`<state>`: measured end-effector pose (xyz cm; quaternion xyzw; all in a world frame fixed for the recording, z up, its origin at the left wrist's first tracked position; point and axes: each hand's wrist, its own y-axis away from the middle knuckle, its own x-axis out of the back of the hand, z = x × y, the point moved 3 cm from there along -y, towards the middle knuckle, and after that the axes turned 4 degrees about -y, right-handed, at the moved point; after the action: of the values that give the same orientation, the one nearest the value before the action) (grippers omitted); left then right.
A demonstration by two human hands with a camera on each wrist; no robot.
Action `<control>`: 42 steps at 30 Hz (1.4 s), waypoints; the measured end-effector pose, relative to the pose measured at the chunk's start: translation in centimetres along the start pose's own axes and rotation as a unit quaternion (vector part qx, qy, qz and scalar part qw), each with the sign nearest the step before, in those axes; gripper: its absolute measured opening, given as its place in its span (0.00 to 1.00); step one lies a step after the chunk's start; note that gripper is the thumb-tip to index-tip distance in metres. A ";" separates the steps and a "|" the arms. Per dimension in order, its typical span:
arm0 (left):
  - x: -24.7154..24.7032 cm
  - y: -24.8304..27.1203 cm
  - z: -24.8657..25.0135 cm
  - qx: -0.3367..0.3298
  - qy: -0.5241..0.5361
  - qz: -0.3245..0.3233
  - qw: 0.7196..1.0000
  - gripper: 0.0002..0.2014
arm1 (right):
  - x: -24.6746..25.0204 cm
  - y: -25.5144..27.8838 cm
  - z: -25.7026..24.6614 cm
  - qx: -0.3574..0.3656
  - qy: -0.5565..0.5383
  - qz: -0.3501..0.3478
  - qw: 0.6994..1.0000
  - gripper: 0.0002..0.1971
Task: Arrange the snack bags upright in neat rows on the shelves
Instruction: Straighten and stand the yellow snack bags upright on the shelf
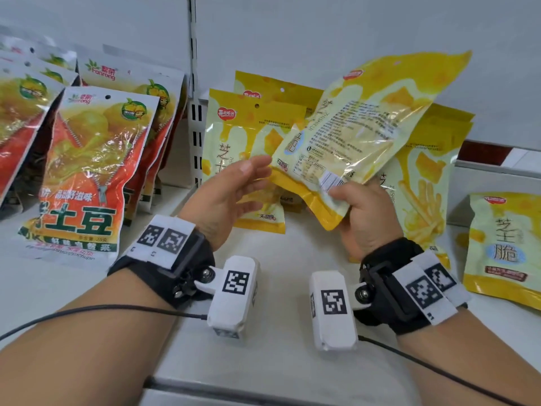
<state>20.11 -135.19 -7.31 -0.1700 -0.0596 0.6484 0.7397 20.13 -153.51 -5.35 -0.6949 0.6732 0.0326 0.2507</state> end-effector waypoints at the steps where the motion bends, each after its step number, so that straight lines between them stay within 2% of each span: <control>1: 0.2 0.0 0.0 -0.002 -0.002 0.014 1.000 0.21 | 0.2 -0.1 -0.2 0.011 -0.002 0.020 1.000 0.22; 3: 0.5 0.0 0.0 -0.005 0.002 0.044 0.999 0.22 | 0.5 -0.3 -0.2 0.014 -0.009 0.028 0.999 0.21; 6: 0.8 -0.1 0.2 0.002 0.011 0.073 0.997 0.30 | 0.5 -0.5 0.0 -0.023 -0.017 -0.026 0.999 0.19; 8: 1.0 -0.1 0.2 0.018 0.027 0.068 0.997 0.33 | 0.4 -0.5 0.5 -0.042 -0.004 -0.054 0.998 0.16; 11: 0.9 0.0 0.2 0.025 0.015 0.066 0.997 0.20 | 0.2 -0.2 1.1 -0.058 0.038 -0.100 0.993 0.09; 15: 1.0 -0.1 -0.1 0.025 0.005 0.082 0.996 0.14 | 0.5 -0.2 1.7 -0.061 0.111 -0.142 0.982 0.20; 17: 1.0 -0.2 -0.1 0.024 0.006 0.076 0.997 0.15 | 0.6 -0.4 1.8 -0.050 0.152 -0.138 0.977 0.22; 21: 0.7 0.0 0.2 0.011 0.042 0.041 0.998 0.25 | 1.0 -0.6 1.7 -0.016 0.174 -0.121 0.977 0.23; 26: 0.3 0.1 0.0 0.036 0.056 0.010 0.998 0.32 | 1.1 -0.9 1.2 -0.039 0.039 -0.090 0.994 0.12; 29: 0.2 0.1 -0.1 0.049 0.086 0.021 0.995 0.28 | 1.4 -1.1 1.3 -0.062 0.022 -0.071 0.995 0.11; 32: 0.7 -0.2 0.0 0.039 0.097 0.069 0.992 0.21 | 1.3 -1.0 1.7 -0.088 0.036 -0.072 0.993 0.10; 34: 1.2 -0.3 0.0 0.029 0.057 0.084 0.994 0.12 | 1.1 -0.9 1.5 -0.070 0.031 -0.068 0.995 0.08; 38: 1.2 -0.3 -0.5 0.027 0.012 0.076 0.997 0.09 | 1.5 -1.3 1.0 0.007 0.038 -0.027 0.999 0.08; 42: 1.5 -0.6 -0.6 0.008 0.003 0.083 0.996 0.10 | 1.6 -1.4 1.0 0.027 0.064 -0.002 0.998 0.10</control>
<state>21.08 -133.91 -7.86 -0.1707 -0.0375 0.7078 0.6845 21.86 -154.67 -6.43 -0.6898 0.6874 -0.0304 0.2253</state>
